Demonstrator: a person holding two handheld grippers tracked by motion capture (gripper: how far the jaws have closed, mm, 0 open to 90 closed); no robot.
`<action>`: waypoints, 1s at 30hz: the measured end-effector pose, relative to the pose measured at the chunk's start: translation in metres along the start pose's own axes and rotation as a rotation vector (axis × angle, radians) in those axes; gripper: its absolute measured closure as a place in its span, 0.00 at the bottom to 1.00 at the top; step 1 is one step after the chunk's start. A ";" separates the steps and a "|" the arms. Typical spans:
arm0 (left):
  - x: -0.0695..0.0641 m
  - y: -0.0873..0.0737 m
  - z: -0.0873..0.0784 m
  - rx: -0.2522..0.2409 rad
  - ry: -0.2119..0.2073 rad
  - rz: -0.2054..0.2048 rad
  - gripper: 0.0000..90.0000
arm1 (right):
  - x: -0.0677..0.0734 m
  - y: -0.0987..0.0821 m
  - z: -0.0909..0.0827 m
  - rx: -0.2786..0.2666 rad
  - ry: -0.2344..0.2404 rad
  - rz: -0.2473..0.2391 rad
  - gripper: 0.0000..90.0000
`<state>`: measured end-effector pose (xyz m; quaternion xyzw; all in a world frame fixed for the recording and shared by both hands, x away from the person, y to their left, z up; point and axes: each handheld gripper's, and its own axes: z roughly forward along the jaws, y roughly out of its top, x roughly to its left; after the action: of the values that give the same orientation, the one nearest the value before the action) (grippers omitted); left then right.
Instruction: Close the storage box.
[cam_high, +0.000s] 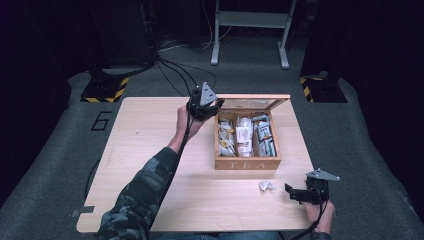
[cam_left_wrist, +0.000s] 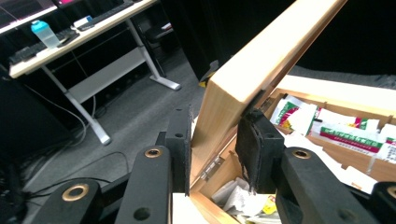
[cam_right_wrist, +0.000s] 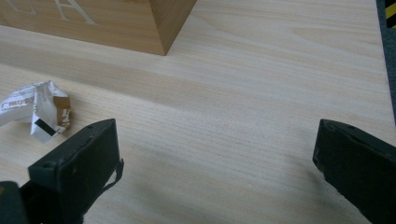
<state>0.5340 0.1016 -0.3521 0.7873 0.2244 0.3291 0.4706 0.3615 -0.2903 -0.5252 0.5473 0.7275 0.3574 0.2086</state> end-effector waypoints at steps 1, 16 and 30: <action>0.000 0.000 0.000 -0.001 -0.002 -0.006 0.73 | -0.001 0.000 0.001 0.003 -0.002 -0.002 0.00; -0.009 -0.008 -0.006 -0.001 -0.023 -0.017 0.71 | 0.000 -0.001 0.003 0.022 -0.018 -0.004 0.04; -0.019 -0.012 -0.010 0.017 -0.028 -0.020 0.68 | 0.001 -0.001 0.004 0.018 -0.015 -0.014 0.04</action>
<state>0.5133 0.1002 -0.3650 0.7934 0.2287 0.3115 0.4703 0.3632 -0.2883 -0.5284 0.5466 0.7328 0.3455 0.2117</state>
